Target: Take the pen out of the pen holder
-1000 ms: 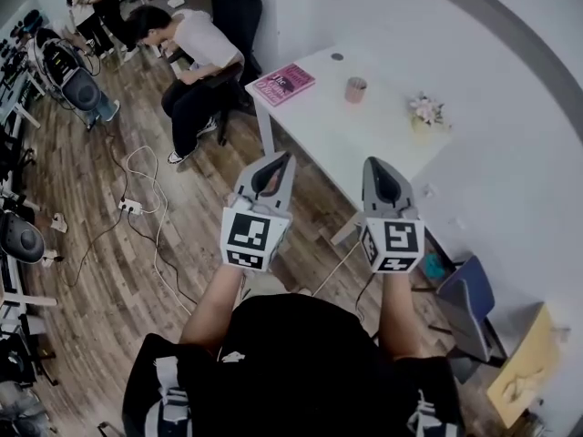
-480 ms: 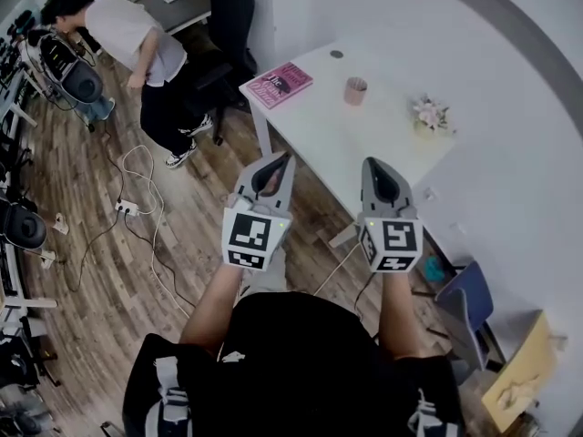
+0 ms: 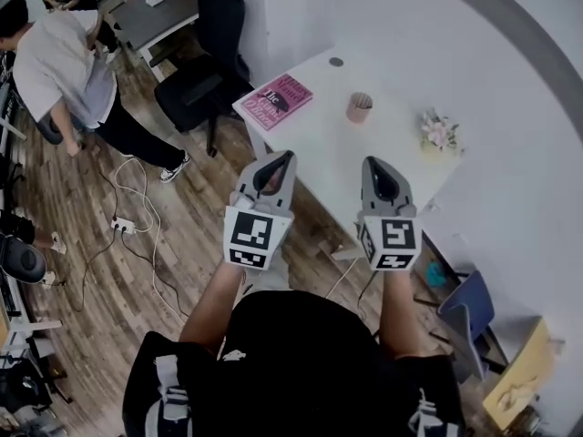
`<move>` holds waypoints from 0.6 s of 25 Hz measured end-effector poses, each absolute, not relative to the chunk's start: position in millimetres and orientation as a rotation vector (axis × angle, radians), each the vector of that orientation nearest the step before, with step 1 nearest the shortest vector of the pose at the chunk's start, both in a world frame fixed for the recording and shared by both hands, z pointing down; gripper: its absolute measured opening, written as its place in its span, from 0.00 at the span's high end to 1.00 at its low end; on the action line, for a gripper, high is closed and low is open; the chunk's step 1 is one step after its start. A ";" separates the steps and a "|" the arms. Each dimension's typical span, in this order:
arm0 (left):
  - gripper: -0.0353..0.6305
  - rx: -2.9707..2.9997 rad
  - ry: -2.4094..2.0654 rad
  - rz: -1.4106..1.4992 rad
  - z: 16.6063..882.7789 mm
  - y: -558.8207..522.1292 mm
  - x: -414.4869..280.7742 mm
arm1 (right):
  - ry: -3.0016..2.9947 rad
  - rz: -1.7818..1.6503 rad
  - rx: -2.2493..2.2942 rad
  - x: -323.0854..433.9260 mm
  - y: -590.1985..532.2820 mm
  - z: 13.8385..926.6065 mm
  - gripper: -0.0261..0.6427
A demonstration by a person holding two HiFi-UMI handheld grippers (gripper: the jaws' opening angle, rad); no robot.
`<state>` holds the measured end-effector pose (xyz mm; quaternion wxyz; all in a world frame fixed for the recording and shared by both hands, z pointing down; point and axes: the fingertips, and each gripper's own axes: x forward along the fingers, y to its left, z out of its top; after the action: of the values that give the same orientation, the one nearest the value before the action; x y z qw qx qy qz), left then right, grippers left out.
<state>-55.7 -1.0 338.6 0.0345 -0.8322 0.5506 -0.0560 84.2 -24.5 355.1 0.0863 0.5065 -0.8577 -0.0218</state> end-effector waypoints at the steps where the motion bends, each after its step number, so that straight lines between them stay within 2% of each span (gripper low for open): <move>1: 0.92 -2.563 1.687 -0.179 339.0 -12.5 -61.0 | -2.550 -0.059 1.515 79.3 -35.5 356.2 0.92; 15: 0.92 -2.644 1.596 -0.220 346.2 -145.8 -132.7 | -2.446 -0.006 1.571 8.9 -157.2 367.8 0.91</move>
<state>-132.7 -145.8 346.2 0.0229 -0.8537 0.5153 -0.0709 8.9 -157.2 367.8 0.1170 0.5367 -0.8356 -0.0020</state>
